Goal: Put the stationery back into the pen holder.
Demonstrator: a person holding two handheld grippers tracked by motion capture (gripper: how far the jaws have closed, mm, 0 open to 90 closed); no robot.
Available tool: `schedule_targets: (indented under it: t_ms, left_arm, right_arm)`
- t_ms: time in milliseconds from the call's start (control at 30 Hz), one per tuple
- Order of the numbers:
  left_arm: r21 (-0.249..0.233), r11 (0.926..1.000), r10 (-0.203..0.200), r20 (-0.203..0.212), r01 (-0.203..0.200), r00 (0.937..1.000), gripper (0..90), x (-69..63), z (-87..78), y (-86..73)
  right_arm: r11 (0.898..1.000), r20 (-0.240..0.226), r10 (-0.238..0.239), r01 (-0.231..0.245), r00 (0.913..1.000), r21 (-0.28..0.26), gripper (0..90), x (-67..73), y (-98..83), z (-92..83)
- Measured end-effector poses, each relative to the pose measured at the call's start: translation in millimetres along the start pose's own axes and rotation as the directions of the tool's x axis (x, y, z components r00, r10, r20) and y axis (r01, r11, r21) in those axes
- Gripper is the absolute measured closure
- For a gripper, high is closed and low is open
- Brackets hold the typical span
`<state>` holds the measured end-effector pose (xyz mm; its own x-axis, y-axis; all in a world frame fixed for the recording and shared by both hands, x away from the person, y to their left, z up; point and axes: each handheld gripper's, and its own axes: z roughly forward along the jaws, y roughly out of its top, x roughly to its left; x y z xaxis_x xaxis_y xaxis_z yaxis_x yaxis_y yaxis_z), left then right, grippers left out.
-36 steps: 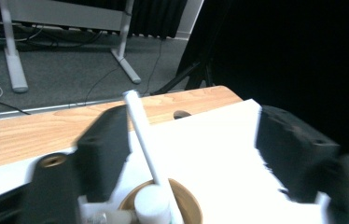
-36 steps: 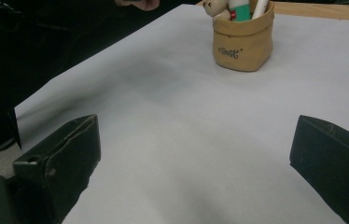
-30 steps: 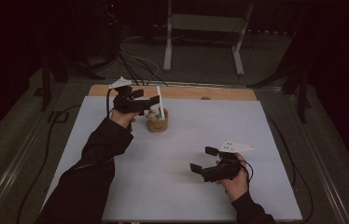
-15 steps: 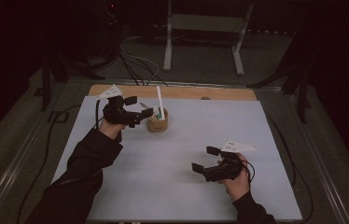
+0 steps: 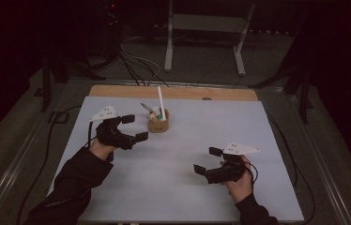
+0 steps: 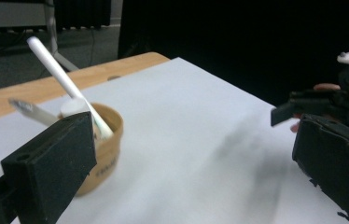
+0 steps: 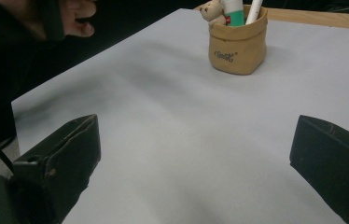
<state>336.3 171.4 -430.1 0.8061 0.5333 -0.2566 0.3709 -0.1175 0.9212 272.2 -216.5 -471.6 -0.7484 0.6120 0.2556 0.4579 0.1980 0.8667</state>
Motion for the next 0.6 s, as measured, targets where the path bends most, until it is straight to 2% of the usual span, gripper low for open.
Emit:
schedule_targets:
  t_ms: [333,600]
  left_arm:
    - [0.010,0.9995,0.029,0.010,-0.029,0.9995,0.2,-19.3,-13.5,-33.7]
    - [0.052,0.9977,0.043,0.008,-0.043,0.9990,0.2,-31.7,-19.2,-64.8]
  right_arm:
    - [1.000,-0.011,0.003,-0.003,0.9999,-0.019,1.5,-6.0,-5.7,-6.1]
    - [1.000,0.004,-0.026,0.026,0.9996,-0.011,1.5,-9.4,-14.2,-12.0]
